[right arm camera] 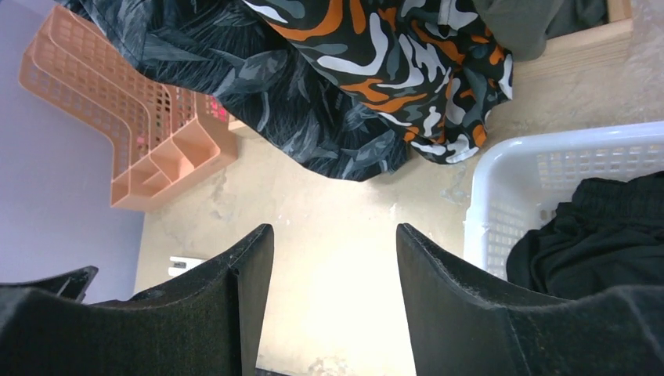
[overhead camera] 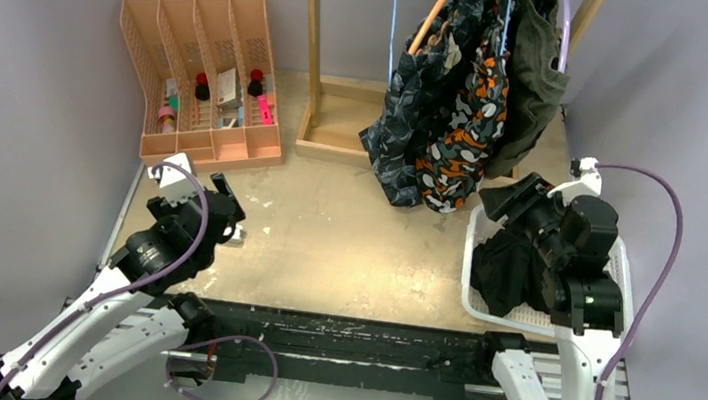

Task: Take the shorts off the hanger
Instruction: Place the shorts in the basket.

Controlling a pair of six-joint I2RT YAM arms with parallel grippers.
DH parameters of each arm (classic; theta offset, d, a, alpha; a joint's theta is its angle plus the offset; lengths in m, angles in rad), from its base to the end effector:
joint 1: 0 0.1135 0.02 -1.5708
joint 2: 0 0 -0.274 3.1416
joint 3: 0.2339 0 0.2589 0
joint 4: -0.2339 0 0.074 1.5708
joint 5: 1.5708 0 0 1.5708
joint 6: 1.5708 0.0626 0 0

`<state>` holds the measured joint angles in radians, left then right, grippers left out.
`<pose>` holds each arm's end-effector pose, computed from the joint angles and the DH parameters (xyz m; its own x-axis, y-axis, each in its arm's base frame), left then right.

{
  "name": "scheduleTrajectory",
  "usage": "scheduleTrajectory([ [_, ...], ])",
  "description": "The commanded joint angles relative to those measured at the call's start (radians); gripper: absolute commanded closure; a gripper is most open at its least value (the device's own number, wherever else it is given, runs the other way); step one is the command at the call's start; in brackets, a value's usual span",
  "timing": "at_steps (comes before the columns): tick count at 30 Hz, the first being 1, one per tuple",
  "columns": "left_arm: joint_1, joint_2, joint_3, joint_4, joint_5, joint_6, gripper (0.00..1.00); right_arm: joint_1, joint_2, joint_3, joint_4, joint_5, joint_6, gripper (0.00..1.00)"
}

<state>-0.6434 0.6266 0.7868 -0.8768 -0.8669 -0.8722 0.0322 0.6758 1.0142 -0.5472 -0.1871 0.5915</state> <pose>0.1274 -0.0359 0.2984 -0.2831 -0.4071 -0.8684 -0.4485 0.8565 -0.2554 0.1560 0.0167 0.3970 -0.2910 0.5388 -0.7906 -0.0617 0.8140 0.5775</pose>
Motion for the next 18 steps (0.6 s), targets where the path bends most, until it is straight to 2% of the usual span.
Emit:
scheduleTrajectory([
  [1, 0.006, 0.012, 0.001, 0.027, -0.008, 0.005, 0.12, -0.002, 0.032, 0.113, -0.073, 0.024, -0.098, 0.40],
  [8, 0.010, 0.006, 0.002, 0.026, -0.007, 0.005, 0.12, 0.019, 0.114, 0.163, -0.069, -0.080, -0.153, 0.40],
  [11, 0.010, 0.002, 0.000, 0.027, -0.008, 0.002, 0.12, 0.094, 0.158, 0.142, -0.030, -0.179, -0.176, 0.39],
  [12, 0.010, 0.002, 0.000, 0.027, -0.008, 0.003, 0.12, 0.163, 0.177, 0.141, -0.024, -0.131, -0.166, 0.39],
  [13, 0.010, 0.005, 0.000, 0.028, -0.006, 0.003, 0.12, 0.288, 0.197, 0.144, -0.016, -0.057, -0.148, 0.39],
  [15, 0.011, 0.009, 0.000, 0.027, -0.004, 0.004, 0.12, 0.480, 0.252, 0.172, -0.017, 0.147, -0.091, 0.38],
  [18, 0.010, 0.007, 0.001, 0.025, -0.008, 0.001, 0.12, 0.606, 0.325, 0.230, -0.040, 0.343, -0.021, 0.38],
])
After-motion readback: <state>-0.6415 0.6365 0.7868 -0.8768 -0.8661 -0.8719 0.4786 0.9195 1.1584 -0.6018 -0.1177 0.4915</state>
